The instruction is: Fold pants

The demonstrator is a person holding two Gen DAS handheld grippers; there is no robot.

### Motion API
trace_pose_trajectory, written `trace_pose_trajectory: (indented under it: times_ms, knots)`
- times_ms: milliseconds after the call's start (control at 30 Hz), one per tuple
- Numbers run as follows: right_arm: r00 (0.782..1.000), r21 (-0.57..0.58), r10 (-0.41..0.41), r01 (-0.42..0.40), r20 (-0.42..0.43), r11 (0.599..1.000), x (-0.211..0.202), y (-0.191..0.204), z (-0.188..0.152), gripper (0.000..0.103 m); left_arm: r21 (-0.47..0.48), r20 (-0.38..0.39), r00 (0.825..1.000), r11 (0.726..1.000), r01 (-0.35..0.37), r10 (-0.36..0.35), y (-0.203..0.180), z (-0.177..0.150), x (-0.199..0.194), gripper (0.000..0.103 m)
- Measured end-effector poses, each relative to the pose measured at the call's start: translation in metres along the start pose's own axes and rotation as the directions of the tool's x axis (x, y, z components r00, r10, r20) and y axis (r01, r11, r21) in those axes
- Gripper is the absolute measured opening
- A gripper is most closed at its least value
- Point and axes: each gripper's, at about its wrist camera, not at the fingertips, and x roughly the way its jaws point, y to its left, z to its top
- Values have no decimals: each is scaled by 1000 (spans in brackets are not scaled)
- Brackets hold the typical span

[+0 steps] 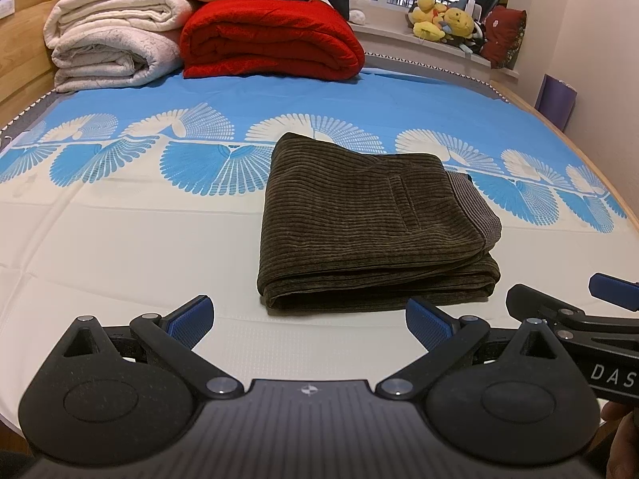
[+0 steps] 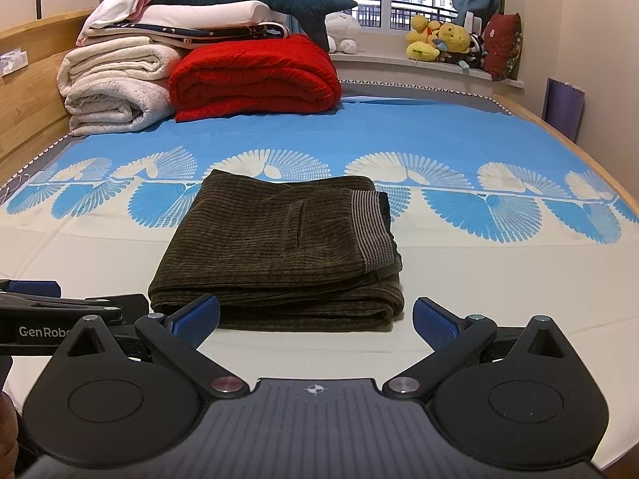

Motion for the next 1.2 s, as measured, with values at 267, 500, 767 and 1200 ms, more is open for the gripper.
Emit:
trace_pose_trajectory:
  times_ms: [267,500,767,1200]
  knots:
    - [1000,1,0,0,-2,1000,0,0,0,102,0,0,1000,1000,0,0,0,0,0,102]
    - [1000,2,0,0,-4,1000,1,1,-1,102,2,-2,1000,1000,-1,1,1,-1,1,102]
    - [1000,8,3,-3,-12,1000,3,0,-2,102,4,-3,1000,1000,-1,2,2,-1,1,102]
    - [1000,10,3,-3,-11,1000,2,-1,-1,102,4,-1,1000,1000,2,-1,4,-2,2,102]
